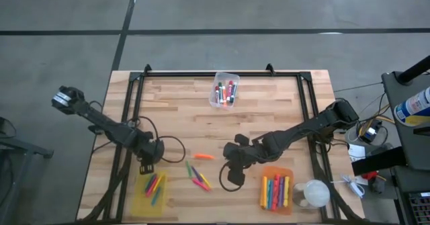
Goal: Pick & Place Markers
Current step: Put the blue highlighter into the yellow bin, then put the orange highlighter into the yellow bin
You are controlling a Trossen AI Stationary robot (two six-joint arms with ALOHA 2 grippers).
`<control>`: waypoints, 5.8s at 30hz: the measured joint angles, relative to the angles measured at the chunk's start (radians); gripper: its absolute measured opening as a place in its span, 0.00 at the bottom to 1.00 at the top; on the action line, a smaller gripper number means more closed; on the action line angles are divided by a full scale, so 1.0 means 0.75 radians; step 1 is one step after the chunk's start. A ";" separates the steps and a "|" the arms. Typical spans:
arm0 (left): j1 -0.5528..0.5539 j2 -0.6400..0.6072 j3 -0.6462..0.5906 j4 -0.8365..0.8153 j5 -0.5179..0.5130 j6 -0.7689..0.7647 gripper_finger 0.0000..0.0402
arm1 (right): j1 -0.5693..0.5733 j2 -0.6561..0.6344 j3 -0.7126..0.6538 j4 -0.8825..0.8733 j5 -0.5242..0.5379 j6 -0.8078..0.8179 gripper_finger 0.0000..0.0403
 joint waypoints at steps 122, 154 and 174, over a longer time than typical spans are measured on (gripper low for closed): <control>-0.557 0.087 0.746 0.106 -0.887 -1.179 0.37 | -0.135 0.062 0.007 0.381 0.030 -0.206 0.28; -0.556 0.057 1.099 0.179 -1.540 -0.525 0.37 | -0.239 0.463 0.024 0.524 -0.123 -0.389 0.39; -0.556 0.055 1.099 0.178 -1.540 -0.528 0.37 | -0.253 0.562 0.026 0.520 -0.138 -0.381 0.25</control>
